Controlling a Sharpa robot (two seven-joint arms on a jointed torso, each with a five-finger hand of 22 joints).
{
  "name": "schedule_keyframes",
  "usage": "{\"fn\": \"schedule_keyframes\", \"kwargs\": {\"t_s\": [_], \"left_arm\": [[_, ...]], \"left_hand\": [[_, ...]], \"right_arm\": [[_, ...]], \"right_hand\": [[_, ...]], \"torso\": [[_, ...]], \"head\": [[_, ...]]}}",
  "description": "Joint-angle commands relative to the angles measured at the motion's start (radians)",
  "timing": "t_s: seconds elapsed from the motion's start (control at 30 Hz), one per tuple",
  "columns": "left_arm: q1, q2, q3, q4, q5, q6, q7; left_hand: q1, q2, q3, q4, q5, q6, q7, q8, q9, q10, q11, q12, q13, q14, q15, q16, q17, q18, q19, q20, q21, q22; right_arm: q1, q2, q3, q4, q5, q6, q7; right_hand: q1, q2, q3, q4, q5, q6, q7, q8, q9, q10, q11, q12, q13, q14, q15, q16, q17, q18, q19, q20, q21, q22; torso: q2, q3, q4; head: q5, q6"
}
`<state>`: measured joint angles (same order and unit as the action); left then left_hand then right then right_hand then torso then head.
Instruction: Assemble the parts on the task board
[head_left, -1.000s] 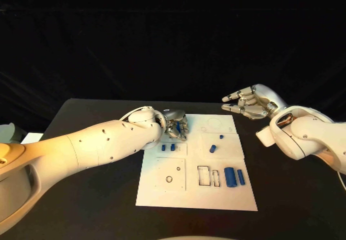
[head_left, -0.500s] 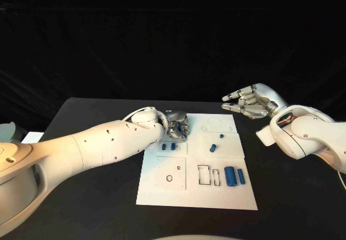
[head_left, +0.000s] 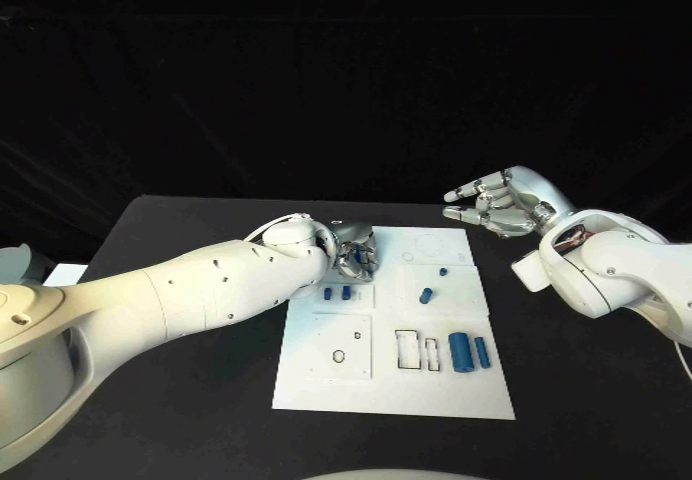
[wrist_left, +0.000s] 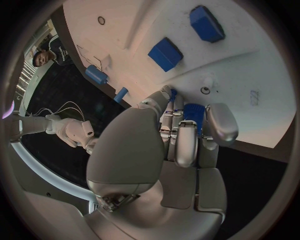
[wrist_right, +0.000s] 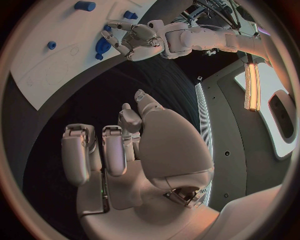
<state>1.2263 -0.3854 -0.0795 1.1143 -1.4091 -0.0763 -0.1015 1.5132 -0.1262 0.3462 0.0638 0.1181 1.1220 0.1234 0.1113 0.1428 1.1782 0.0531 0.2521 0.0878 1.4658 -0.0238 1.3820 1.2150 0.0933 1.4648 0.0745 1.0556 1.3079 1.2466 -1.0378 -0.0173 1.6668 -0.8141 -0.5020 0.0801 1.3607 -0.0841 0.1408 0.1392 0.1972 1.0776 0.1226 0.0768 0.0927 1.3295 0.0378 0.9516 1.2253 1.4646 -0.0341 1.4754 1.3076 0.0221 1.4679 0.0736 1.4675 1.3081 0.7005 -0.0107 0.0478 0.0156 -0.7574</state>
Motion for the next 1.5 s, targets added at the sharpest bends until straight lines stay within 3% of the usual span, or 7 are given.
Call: {"fn": "schedule_keyframes", "kwargs": {"t_s": [0.03,0.43,0.67,0.9,1.17,1.5], "left_arm": [[-0.008,-0.001,-0.007,-0.003,-0.013,0.032,-0.022],[-0.008,-0.014,-0.006,0.012,0.019,-0.061,-0.003],[-0.008,-0.030,-0.005,0.034,0.050,-0.099,0.000],[-0.007,-0.056,0.005,0.061,0.079,-0.141,0.009],[-0.007,-0.099,0.017,0.113,0.104,-0.178,0.023],[-0.002,-0.161,0.030,0.169,0.116,-0.159,0.004]], "left_hand": [[0.008,0.012,0.021,-0.010,0.003,0.015,-0.003,0.001,-0.001,0.019,-0.004,0.010,0.007,0.040,-0.008,0.005,-0.002,-0.009,0.051,-0.009,0.013,0.075],[-0.031,-0.002,0.132,-0.058,0.005,0.055,-0.001,-0.007,-0.010,0.066,-0.005,-0.031,0.011,0.039,-0.011,0.007,-0.013,-0.017,0.050,-0.013,0.059,0.104],[-0.058,-0.014,0.155,-0.068,0.008,0.053,0.004,-0.018,-0.015,0.069,-0.001,-0.052,0.010,0.038,-0.007,0.008,-0.017,-0.016,0.048,-0.011,0.058,0.107],[-0.079,-0.021,0.155,-0.067,0.007,0.053,0.005,-0.022,-0.018,0.068,0.001,-0.064,0.008,0.037,-0.005,0.005,-0.025,-0.016,0.047,-0.009,0.053,0.107],[-0.084,-0.023,0.154,-0.066,0.007,0.053,0.005,-0.024,-0.018,0.068,0.001,-0.069,0.008,0.036,-0.005,0.004,-0.027,-0.016,0.047,-0.009,0.054,0.108],[-0.084,-0.024,0.155,-0.069,0.007,0.055,0.004,-0.024,-0.018,0.071,0.000,-0.070,0.008,0.036,-0.005,0.004,-0.028,-0.016,0.047,-0.009,0.057,0.109]], "right_arm": [[0.000,0.001,0.000,0.001,0.000,0.014,0.009],[0.000,0.003,0.000,0.004,0.000,0.016,0.011],[0.000,0.004,0.000,0.004,0.001,0.016,0.012],[0.000,0.004,0.000,0.001,0.001,0.016,0.013],[-0.001,0.007,0.000,-0.003,0.003,0.017,0.015],[-0.001,0.007,0.000,-0.004,0.004,0.018,0.015]], "right_hand": [[0.004,0.006,-0.007,0.000,-0.001,-0.005,0.003,-0.003,0.001,-0.008,0.000,-0.002,-0.001,0.079,-0.001,-0.006,0.150,0.013,0.028,-0.002,-0.006,0.143],[0.004,0.006,-0.008,0.000,-0.001,-0.005,0.003,-0.003,0.002,-0.007,0.000,-0.001,-0.001,0.079,-0.001,-0.005,0.151,0.013,0.029,-0.002,-0.006,0.143],[0.004,0.006,-0.008,0.000,-0.001,-0.005,0.003,-0.003,0.002,-0.007,0.000,-0.001,-0.001,0.079,-0.001,-0.005,0.151,0.013,0.029,-0.002,-0.006,0.143],[0.004,0.006,-0.009,0.001,-0.001,-0.005,0.003,-0.003,0.002,-0.006,0.000,-0.002,-0.002,0.079,-0.001,-0.006,0.150,0.013,0.029,-0.002,-0.006,0.143],[0.004,0.006,-0.009,0.001,-0.001,-0.005,0.003,-0.003,0.002,-0.006,0.000,-0.002,-0.002,0.079,-0.001,-0.006,0.150,0.013,0.028,-0.002,-0.006,0.143],[0.004,0.006,-0.009,0.001,-0.001,-0.005,0.003,-0.003,0.002,-0.006,0.000,-0.003,-0.003,0.079,-0.001,-0.006,0.150,0.013,0.028,-0.002,-0.006,0.142]], "torso": [[0.000,0.0000,0.0005],[0.001,0.0006,-0.0007],[-0.001,0.0001,0.0015],[-0.002,-0.0001,0.0037],[-0.001,-0.0009,0.0013],[-0.001,-0.0006,0.0033]], "head": [[-0.001,0.002],[-0.001,0.001],[-0.003,0.002],[-0.003,0.005],[0.000,0.008],[-0.003,0.009]]}}
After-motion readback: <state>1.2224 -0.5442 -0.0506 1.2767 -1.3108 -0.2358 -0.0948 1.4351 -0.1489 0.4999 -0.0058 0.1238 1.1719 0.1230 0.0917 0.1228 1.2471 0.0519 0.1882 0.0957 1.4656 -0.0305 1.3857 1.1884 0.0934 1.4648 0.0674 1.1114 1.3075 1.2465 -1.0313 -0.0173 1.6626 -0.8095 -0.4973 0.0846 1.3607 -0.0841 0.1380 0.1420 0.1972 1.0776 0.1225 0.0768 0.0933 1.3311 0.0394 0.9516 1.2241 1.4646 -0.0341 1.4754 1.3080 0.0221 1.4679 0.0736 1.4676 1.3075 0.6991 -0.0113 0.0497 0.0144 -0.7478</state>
